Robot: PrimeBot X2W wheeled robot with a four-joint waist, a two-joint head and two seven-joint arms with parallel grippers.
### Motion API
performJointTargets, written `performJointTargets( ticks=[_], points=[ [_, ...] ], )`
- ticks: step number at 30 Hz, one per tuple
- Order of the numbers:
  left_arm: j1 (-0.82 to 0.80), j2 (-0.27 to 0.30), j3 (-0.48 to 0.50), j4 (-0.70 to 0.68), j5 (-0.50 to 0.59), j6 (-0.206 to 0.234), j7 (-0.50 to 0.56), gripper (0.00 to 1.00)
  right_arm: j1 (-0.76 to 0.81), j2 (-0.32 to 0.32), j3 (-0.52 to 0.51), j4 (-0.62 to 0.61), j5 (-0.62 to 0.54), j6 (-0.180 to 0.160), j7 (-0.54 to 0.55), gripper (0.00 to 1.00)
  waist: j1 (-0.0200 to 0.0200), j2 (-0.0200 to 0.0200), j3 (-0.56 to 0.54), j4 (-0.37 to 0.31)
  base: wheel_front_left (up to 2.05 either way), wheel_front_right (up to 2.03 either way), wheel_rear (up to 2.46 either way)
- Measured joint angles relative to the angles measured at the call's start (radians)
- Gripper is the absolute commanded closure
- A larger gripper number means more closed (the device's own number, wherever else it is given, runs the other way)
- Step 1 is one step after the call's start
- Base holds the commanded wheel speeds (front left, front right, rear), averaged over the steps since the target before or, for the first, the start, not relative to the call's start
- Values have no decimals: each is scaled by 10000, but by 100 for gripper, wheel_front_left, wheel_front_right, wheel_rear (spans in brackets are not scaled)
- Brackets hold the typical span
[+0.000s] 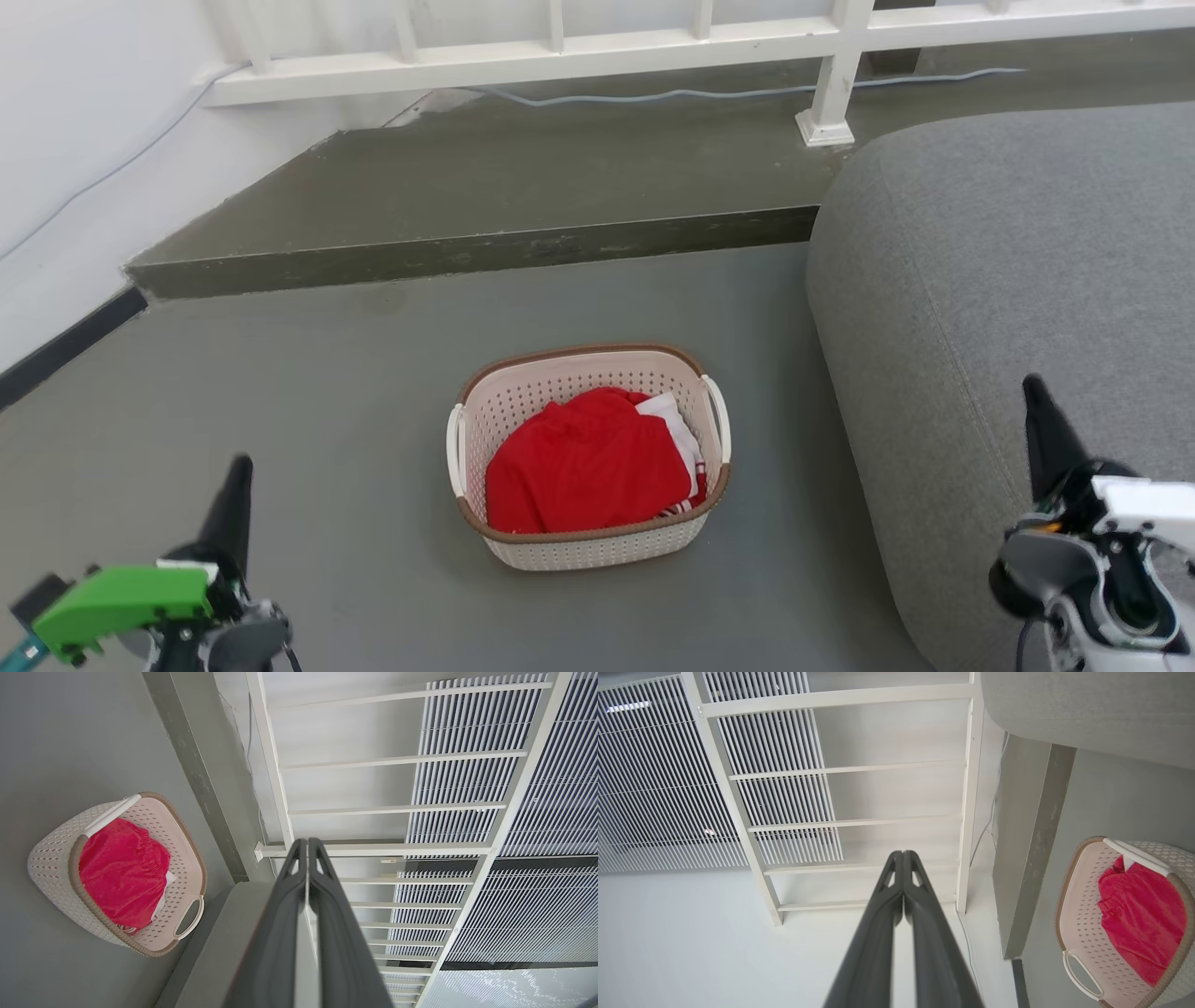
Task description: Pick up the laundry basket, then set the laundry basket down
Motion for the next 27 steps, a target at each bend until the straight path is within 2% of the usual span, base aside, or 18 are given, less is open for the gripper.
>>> performJointTargets(
  ticks=[1,5,15,27],
  points=[
    [66,-36,-4,111,0,8,0,0,75,50,6,111,0,-4,0,0,0,0,0,0,0,0,0],
    [421,-217,-71,443,2,12,-4,0,510,267,46,464,0,-12,-2,0,0,0,0,0,0,0,0],
    [442,-217,-301,307,144,12,-278,0,537,272,272,424,-196,-12,-199,0,0,0,-2,1,0,0,0],
    [442,-159,-669,10,1390,15,-688,0,534,265,648,265,-1536,-100,-548,0,0,0,-9,9,0,0,0]
  ],
)
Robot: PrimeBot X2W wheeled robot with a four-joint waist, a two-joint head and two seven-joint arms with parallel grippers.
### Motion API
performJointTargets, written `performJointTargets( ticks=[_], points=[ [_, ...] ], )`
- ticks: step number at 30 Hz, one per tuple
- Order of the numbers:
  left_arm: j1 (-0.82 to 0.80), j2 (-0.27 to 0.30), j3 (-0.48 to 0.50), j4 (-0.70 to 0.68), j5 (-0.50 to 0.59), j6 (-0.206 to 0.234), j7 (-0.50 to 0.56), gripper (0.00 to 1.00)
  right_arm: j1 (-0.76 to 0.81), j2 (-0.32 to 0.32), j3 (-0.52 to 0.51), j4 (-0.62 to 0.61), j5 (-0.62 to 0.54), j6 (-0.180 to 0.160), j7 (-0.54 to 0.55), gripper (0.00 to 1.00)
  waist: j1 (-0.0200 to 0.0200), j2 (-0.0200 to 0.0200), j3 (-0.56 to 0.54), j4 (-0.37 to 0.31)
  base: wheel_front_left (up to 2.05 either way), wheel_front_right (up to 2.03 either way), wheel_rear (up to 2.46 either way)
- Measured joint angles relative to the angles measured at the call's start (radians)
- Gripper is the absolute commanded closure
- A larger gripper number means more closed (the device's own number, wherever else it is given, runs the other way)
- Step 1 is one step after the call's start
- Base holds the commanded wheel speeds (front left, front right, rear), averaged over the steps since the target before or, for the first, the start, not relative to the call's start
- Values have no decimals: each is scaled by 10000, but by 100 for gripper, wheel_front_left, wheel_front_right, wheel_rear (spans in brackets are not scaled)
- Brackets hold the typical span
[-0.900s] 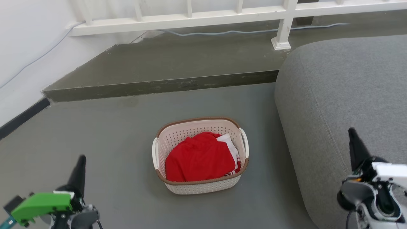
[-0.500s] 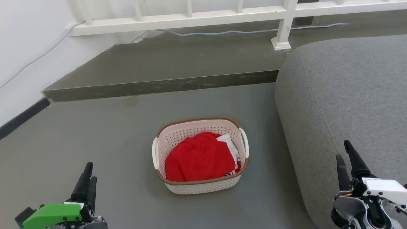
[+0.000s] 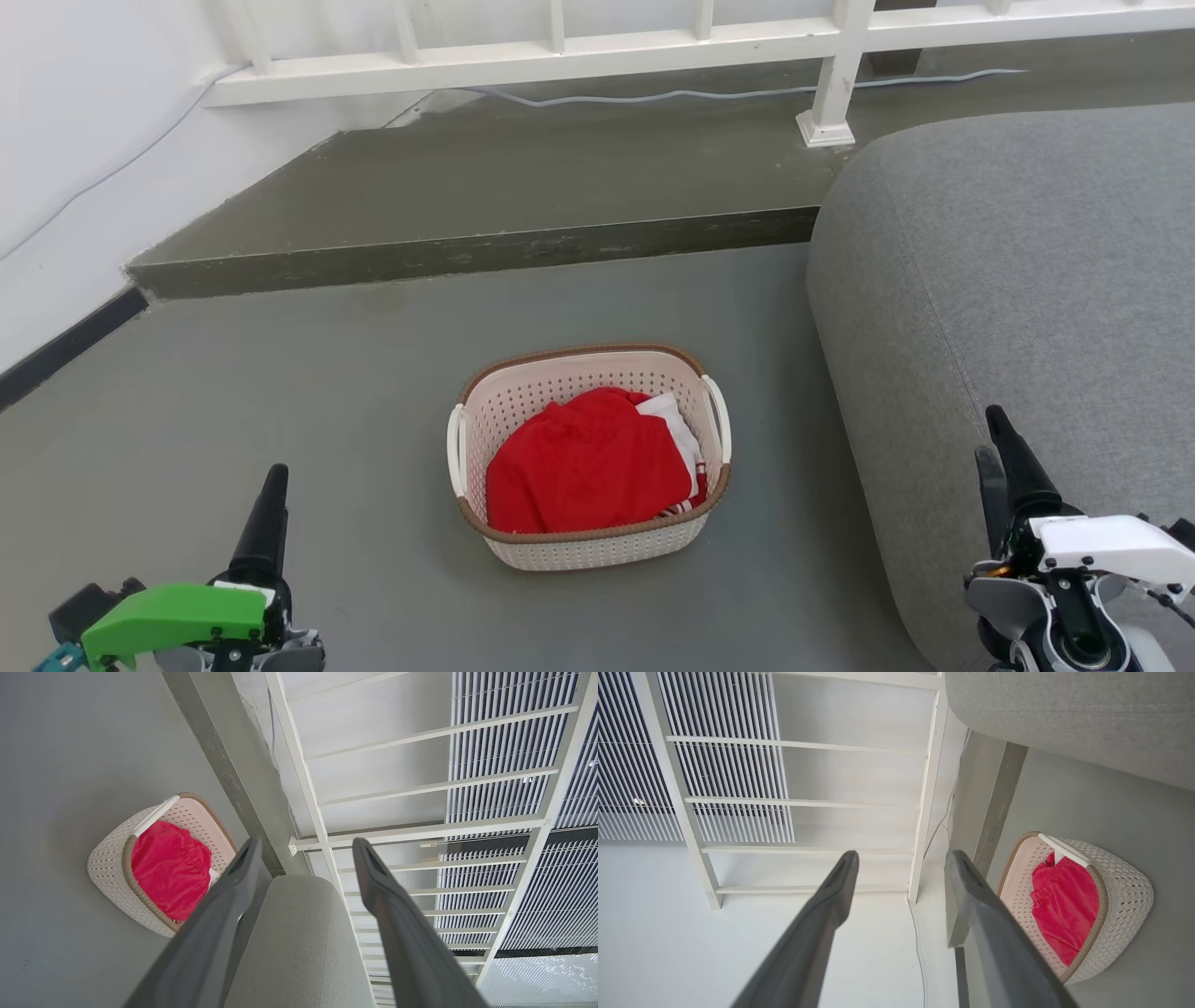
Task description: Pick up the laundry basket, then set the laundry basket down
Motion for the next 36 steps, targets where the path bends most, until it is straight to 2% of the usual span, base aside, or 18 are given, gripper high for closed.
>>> performJointTargets(
  ticks=[22,36],
  points=[
    [-3,267,-838,-897,3661,351,-688,0,-22,-148,1039,-629,-3839,-621,-612,0,0,0,-37,25,0,0,0],
    [17,545,-1509,-1175,6238,851,-1114,0,-16,-249,1927,-677,-6322,-989,-957,0,0,-1,-45,39,0,0,0]
  ],
)
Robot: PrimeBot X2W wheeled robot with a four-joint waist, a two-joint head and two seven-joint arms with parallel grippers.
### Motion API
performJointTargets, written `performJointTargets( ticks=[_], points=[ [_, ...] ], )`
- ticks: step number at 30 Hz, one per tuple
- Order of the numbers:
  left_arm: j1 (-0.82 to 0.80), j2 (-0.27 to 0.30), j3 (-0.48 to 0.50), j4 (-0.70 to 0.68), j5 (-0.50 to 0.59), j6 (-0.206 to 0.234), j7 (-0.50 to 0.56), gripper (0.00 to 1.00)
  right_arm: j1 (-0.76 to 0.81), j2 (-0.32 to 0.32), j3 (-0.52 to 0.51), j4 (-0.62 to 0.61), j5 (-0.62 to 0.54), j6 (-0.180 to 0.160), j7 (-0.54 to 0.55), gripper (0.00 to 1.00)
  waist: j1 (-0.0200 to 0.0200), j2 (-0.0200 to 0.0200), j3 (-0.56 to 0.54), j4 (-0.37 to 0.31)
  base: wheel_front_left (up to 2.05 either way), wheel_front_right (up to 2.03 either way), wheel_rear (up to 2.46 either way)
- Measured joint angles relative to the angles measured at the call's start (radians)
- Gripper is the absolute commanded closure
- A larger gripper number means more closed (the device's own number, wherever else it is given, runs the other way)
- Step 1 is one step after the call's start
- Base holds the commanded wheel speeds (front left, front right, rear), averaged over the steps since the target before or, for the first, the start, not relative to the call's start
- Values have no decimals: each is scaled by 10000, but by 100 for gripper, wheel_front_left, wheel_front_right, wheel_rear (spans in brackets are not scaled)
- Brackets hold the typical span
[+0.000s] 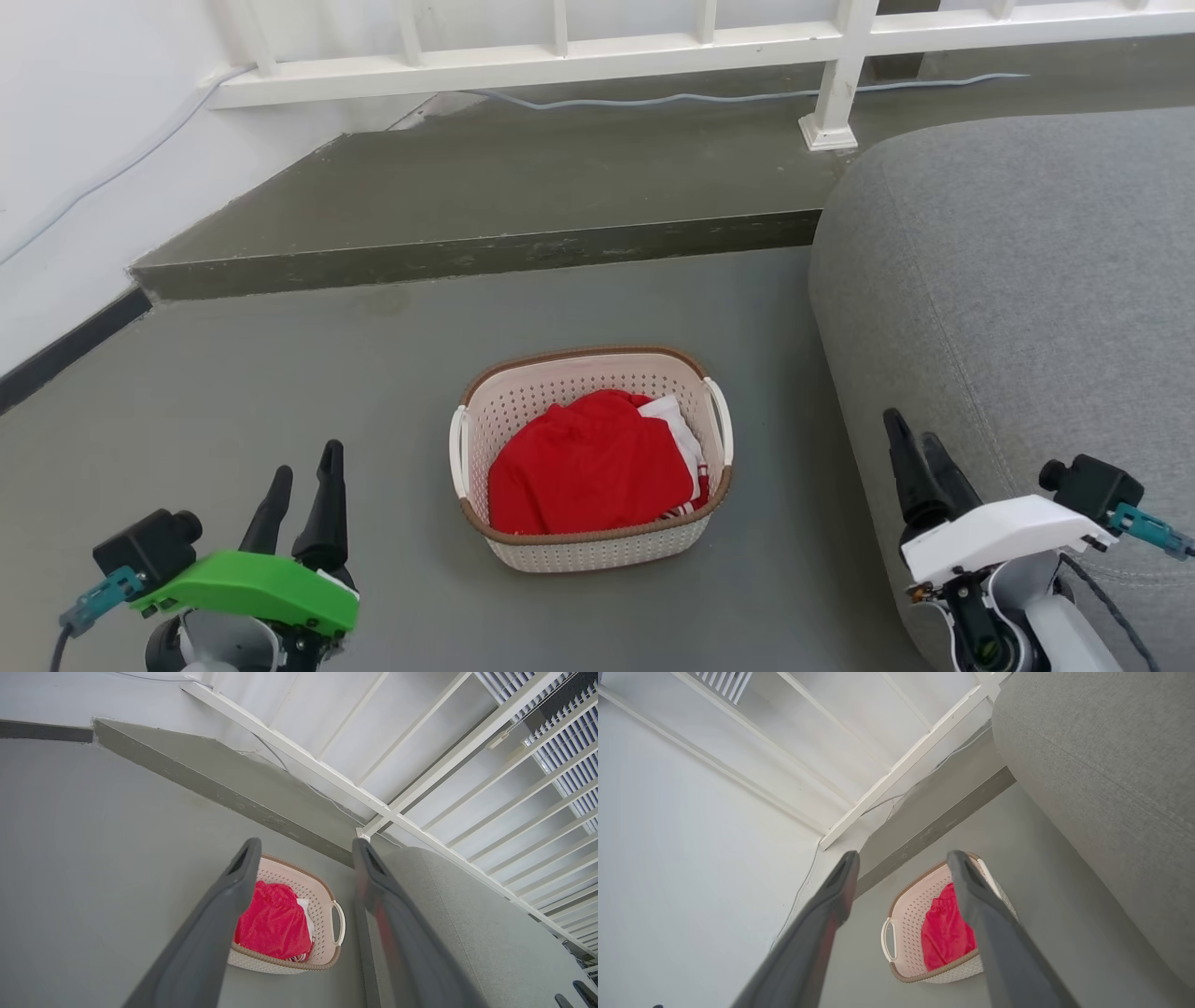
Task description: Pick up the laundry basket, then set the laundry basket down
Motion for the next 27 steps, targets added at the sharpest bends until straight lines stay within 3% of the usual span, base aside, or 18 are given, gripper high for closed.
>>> performJointTargets(
  ticks=[27],
  points=[
    [275,36,-754,-472,3776,719,-907,0,92,107,966,-368,-3582,-686,-788,0,0,0,96,0,0,0,0]
  ],
)
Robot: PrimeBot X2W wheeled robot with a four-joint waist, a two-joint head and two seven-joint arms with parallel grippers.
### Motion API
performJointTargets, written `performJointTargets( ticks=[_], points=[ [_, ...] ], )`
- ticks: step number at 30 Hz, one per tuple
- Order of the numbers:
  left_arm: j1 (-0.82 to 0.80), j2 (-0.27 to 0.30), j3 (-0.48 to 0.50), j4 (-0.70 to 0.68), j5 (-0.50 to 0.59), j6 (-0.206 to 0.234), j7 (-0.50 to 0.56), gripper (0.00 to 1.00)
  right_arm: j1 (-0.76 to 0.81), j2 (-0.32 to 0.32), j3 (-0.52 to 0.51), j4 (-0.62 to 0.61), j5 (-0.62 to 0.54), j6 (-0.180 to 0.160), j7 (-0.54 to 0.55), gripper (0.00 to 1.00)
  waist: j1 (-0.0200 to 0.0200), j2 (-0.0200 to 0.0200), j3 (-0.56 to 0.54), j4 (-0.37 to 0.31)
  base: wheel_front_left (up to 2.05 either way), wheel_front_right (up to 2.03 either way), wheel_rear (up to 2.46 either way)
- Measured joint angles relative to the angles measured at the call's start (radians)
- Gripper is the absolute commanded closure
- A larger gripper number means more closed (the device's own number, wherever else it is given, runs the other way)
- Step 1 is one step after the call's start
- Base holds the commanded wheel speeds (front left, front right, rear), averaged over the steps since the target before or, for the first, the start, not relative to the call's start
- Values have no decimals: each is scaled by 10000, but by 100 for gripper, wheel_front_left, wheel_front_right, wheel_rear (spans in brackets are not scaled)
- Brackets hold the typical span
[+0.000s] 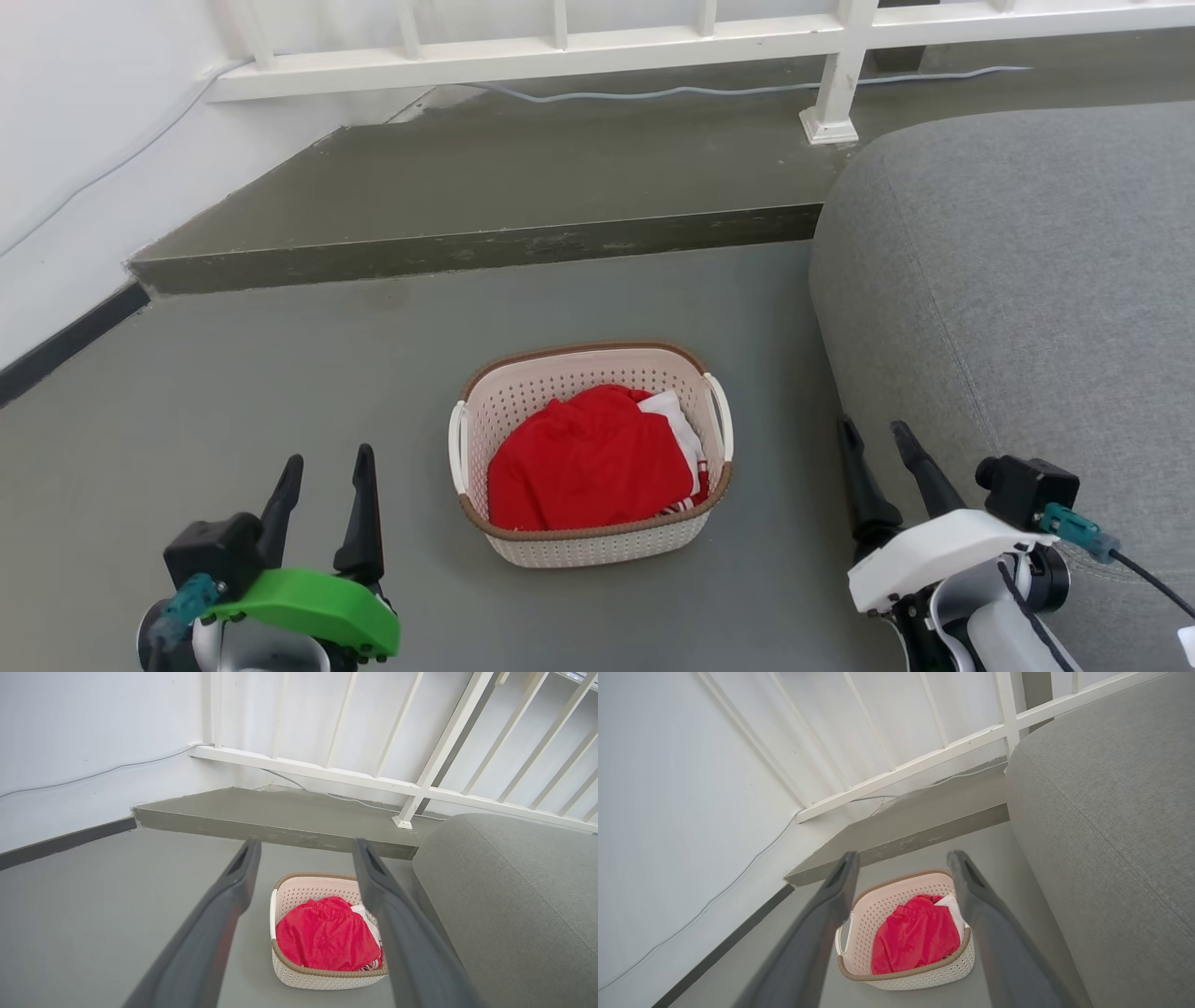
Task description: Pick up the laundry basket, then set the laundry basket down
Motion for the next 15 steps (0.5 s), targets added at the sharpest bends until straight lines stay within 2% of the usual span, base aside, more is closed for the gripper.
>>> performJointTargets(
  ticks=[15],
  points=[
    [128,31,-337,-219,1743,272,-453,0,2,21,472,-257,-1799,-276,-397,0,0,0,30,-7,0,0,0]
  ],
)
